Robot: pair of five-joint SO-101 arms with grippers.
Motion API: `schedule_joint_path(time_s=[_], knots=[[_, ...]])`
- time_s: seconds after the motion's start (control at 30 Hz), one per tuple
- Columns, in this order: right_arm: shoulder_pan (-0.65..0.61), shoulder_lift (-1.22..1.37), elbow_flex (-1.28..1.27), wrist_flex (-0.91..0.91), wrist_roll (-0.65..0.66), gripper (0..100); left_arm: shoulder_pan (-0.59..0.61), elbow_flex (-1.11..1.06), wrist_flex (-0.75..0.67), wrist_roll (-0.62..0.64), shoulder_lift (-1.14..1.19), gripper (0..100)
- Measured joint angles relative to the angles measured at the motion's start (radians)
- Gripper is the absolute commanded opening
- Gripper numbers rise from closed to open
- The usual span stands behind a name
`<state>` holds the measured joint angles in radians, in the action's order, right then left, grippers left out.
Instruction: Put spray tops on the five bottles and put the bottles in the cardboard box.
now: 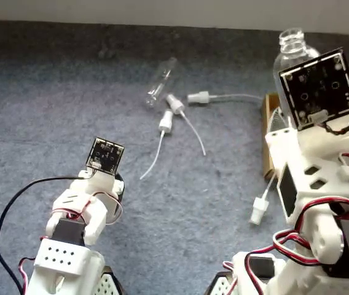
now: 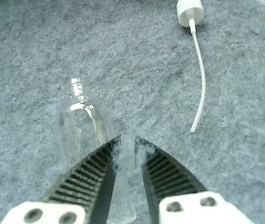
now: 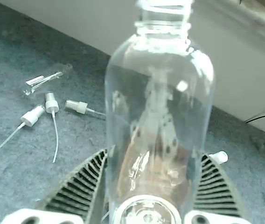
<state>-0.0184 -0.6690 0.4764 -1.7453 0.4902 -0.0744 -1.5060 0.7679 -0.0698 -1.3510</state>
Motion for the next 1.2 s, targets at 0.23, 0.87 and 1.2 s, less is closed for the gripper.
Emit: schedule_joint_path(time_s=[0.23, 0.87, 1.2], knots=[[0.0, -0.261, -0.385, 0.158, 0.0, 18.7, 0.0, 0.0, 0.0, 0.0, 0.0, 1], [0.081, -0.939, -1.573, 0.865, -0.299, 18.7, -0.005, 0.0, 0.0, 0.0, 0.0, 1], [0.083, -1.115, -1.728, 0.99, -0.471, 18.8, -0.005, 0.0, 0.0, 0.0, 0.0, 1]])
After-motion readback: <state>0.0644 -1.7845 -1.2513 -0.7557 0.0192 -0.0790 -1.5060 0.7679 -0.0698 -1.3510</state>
